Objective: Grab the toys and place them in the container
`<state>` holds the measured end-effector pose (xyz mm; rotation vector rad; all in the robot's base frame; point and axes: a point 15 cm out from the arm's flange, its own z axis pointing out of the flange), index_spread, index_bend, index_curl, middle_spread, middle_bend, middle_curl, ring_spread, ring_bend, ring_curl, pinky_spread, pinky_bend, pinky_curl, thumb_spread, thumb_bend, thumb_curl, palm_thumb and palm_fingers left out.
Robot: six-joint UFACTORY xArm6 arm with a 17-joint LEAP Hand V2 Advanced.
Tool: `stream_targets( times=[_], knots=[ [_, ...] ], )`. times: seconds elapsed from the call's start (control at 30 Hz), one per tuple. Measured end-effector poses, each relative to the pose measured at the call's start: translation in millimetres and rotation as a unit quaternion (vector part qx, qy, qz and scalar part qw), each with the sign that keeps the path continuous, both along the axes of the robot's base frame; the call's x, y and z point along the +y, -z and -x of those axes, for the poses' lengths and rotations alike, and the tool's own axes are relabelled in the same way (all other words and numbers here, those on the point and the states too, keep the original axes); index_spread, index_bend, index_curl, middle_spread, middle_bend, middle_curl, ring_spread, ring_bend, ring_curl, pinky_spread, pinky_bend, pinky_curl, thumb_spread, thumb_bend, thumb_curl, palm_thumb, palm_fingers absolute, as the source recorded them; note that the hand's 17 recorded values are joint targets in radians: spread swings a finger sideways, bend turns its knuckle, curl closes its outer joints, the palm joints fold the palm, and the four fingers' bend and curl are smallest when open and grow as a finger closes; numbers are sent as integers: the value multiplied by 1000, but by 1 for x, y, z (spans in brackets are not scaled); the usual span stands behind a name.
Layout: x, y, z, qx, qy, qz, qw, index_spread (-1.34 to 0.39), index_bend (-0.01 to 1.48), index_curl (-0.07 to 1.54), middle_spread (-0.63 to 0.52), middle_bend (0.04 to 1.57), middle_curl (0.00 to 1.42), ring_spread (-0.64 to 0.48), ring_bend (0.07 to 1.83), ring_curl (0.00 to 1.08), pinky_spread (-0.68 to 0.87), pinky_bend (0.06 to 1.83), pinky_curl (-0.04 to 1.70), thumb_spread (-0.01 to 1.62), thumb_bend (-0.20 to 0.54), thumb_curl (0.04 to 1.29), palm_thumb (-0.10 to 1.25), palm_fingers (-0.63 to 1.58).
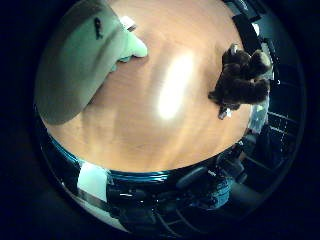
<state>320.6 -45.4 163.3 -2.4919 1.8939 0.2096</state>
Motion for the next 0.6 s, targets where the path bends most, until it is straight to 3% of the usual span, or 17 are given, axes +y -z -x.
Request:
stream_targets(
  times=[0.2,0.33,0.47,0.6],
  knots=[
    [1,28,-6,15,-2,-2,1000,-410,181,299,38,185,293,194,215,258,430,375,304,960,-25,274,277,127],
    [3,37,-12,11,-3,1,1000,-414,184,312,-18,215,307,176,239,259,439,308,281,974,-13,284,355,268],
    [1,40,-22,-5,-8,7,1000,-395,144,278,-137,234,323,-8,445,301,374,394,291,989,-2,305,512,498],
    [-6,41,-19,5,-29,26,999,-408,156,254,-289,418,394,-260,693,361,53,559,304,983,-12,321,635,863]
  ],
)
